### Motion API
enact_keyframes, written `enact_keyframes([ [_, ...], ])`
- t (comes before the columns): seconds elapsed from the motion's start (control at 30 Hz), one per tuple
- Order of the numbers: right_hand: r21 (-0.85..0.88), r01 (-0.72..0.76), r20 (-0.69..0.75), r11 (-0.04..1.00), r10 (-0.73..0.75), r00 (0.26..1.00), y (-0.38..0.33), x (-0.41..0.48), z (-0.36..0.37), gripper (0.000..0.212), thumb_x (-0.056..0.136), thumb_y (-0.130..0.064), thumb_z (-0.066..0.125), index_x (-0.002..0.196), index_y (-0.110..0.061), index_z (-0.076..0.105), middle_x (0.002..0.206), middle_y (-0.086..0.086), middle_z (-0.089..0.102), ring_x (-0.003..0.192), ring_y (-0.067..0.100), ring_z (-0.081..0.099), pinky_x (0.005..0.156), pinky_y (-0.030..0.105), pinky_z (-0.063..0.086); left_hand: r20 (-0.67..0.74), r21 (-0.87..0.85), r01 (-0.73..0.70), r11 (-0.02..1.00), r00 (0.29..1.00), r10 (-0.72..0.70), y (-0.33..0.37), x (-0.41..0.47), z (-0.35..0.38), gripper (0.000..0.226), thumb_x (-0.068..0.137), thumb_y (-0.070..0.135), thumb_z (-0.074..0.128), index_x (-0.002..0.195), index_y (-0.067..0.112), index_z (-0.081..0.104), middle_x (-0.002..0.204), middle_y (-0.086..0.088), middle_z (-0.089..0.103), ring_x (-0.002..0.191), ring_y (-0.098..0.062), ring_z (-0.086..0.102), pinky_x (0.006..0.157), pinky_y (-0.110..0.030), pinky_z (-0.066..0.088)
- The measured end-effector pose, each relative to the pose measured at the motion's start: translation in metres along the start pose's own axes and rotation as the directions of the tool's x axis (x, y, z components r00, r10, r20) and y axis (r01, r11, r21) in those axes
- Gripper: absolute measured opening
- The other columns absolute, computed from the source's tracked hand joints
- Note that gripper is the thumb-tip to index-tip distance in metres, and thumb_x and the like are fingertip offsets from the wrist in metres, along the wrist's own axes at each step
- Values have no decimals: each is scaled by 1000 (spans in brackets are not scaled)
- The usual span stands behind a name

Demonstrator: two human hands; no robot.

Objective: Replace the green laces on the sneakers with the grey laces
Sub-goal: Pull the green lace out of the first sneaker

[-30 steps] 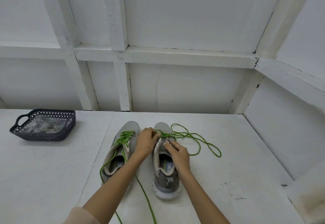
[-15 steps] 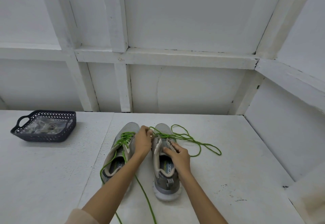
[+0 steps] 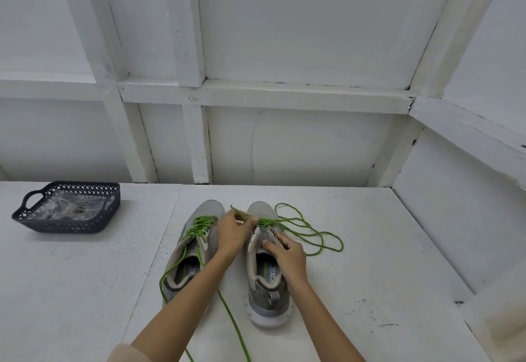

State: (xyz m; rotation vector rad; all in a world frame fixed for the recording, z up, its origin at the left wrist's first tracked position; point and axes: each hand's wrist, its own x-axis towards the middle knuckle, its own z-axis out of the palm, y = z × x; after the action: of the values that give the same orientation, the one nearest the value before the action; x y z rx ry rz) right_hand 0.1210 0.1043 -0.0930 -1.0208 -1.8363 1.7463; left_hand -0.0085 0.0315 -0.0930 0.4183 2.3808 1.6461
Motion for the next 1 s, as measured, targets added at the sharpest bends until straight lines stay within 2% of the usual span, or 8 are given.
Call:
enact_keyframes([
  [0.07,7,3,-1,1000,-3,1000,0,0,0,50,79,-18,77,127,-11,63,132,5,61,116,13,58,90,19,45,68,85,-15,996,998,9,-6,1,1,22,82,27,75,84,9,64,79,-3,66,77,-22,63,73,-36,51],
  [0.27,13,12,10,1000,-12,1000,-1,-1,0,51,81,-19,76,129,-13,62,133,2,60,120,14,56,95,22,46,-215,-126,-45,991,977,17,1,2,0,19,90,24,66,85,7,62,80,-6,65,78,-27,62,75,-42,51],
  [0.43,25,7,5,1000,-7,1000,1,0,0,51,78,-20,77,127,-13,64,131,1,62,117,13,58,98,26,48,70,101,-52,994,997,45,-7,6,3,22,82,27,76,81,10,62,76,-2,63,73,-19,60,65,-27,44],
  [0.5,21,8,6,1000,-8,1000,1,0,1,50,78,-20,77,127,-14,64,129,0,63,116,13,59,99,29,49,22,123,-69,990,998,67,-7,9,3,19,86,22,71,77,9,60,75,-4,64,76,-23,61,69,-32,46],
  [0.63,21,16,7,1000,-16,1000,1,0,1,51,78,-21,77,127,-15,64,128,-1,64,115,12,59,101,32,49,-202,-119,-46,992,979,21,1,7,2,13,89,20,67,81,11,61,75,0,63,76,-23,62,78,-43,54],
  [0.8,19,13,3,1000,-13,1000,1,-1,1,46,79,-19,76,124,-14,66,122,0,67,111,12,61,97,28,50,75,164,-12,986,997,0,-10,10,3,24,84,32,73,84,9,64,81,-4,69,79,-22,64,72,-35,50],
  [0.97,9,8,11,1000,-8,1000,-1,-2,-1,51,81,-19,75,130,-11,61,131,0,59,121,15,56,93,20,45,-217,-77,-41,996,976,24,3,6,-1,16,90,21,66,81,11,58,77,-4,62,77,-30,63,70,-36,48],
  [1.0,14,10,11,1000,-11,1000,-1,-2,-1,51,81,-19,75,130,-11,61,132,0,59,121,15,55,92,20,45,-208,-88,-32,996,978,13,4,7,-2,17,89,22,67,81,11,58,75,-2,61,74,-28,62,69,-35,48],
])
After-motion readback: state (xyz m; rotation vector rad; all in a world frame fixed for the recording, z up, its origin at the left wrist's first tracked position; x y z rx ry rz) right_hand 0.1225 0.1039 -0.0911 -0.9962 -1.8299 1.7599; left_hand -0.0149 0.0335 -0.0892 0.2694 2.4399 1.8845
